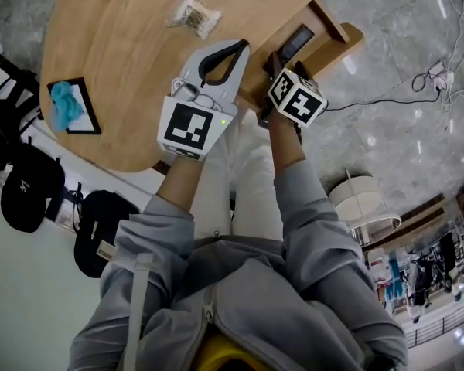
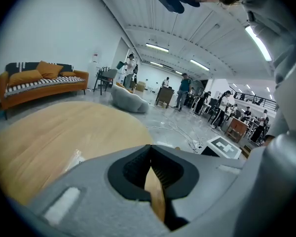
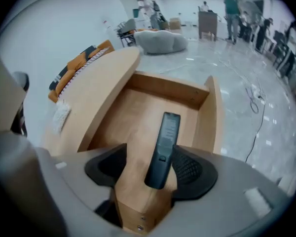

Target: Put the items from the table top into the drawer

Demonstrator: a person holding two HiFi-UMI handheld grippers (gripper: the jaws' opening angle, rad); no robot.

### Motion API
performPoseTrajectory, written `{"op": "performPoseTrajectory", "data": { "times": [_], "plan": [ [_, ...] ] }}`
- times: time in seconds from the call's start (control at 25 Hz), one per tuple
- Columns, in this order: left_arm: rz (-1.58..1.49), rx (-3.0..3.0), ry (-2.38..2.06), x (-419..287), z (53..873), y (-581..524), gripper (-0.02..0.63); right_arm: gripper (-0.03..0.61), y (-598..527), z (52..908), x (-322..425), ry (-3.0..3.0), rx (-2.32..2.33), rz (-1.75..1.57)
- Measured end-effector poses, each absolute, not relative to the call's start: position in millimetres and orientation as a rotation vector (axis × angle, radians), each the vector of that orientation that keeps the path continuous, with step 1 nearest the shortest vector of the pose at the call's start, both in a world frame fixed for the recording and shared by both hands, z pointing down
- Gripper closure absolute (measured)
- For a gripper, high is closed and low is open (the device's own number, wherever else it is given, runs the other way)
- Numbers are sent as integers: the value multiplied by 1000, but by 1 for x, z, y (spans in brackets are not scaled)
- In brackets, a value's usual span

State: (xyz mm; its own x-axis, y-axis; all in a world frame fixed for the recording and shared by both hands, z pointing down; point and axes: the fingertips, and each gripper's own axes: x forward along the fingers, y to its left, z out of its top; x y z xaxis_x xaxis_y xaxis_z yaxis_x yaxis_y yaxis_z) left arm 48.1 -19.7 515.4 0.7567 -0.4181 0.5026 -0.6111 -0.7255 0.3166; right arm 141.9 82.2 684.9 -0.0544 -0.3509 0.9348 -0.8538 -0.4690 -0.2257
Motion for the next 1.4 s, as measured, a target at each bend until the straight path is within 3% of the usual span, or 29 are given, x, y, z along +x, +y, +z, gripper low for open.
{"op": "performPoseTrajectory", "data": {
  "times": [0.28, 0.64, 0.92, 1.4],
  "plan": [
    [547, 2469, -807, 35, 514, -18, 611, 322, 50, 627, 134, -1564, 1649, 1021],
    [522, 2410, -928, -7, 513, -26, 611, 322, -16, 557, 54, -1919, 1352, 506],
    [516, 2349, -1046, -49, 515, -41, 611, 304, -41, 553, -1, -2017, 1089, 394],
    [506, 2252, -1161, -97, 525, -57, 611, 281, -58, 597, -55, -1983, 782, 528]
  ]
}}
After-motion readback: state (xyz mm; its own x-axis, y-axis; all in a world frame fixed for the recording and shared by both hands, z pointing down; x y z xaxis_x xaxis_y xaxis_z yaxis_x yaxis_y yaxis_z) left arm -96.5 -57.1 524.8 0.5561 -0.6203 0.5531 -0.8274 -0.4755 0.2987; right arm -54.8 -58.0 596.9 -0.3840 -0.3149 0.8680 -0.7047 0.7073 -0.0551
